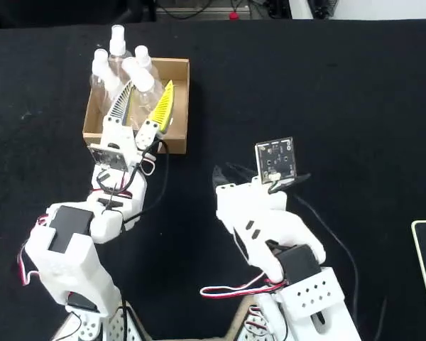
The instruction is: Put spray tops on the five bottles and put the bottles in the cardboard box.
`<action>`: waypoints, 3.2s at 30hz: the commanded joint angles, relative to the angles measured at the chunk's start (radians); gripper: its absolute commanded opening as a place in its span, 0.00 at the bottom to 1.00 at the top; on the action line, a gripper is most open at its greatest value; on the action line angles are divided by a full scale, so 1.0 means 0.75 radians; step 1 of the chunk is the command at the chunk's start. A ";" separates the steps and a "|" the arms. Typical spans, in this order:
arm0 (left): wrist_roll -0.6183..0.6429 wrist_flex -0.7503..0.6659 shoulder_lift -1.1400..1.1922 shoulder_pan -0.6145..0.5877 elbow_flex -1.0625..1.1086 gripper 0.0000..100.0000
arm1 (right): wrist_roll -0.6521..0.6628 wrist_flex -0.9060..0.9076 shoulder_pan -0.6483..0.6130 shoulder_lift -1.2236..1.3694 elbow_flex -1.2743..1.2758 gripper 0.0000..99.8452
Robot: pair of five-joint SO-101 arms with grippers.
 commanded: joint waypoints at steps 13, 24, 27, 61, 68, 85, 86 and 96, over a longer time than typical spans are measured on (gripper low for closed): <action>0.006 0.131 -0.004 0.011 -0.071 0.15 | -0.008 -0.033 -0.010 0.005 -0.011 0.06; -0.151 -0.198 0.319 0.026 -0.191 0.15 | -0.008 -0.033 -0.010 0.005 -0.011 0.06; -0.143 -0.198 0.378 0.032 -0.191 0.15 | -0.008 -0.033 -0.010 0.005 -0.011 0.06; -0.139 -0.113 0.434 0.030 -0.189 0.15 | -0.008 -0.033 -0.010 0.005 -0.011 0.06; -0.139 -0.041 0.434 0.030 -0.179 0.15 | -0.008 -0.033 -0.010 0.005 -0.011 0.06; -0.139 0.020 0.432 0.028 -0.181 0.16 | -0.008 -0.033 -0.010 0.005 -0.011 0.06; -0.139 0.020 0.432 0.028 -0.181 0.18 | -0.008 -0.033 -0.010 0.005 -0.011 0.06; -0.057 0.018 0.428 0.011 -0.179 0.30 | -0.008 -0.033 -0.010 0.005 -0.011 0.06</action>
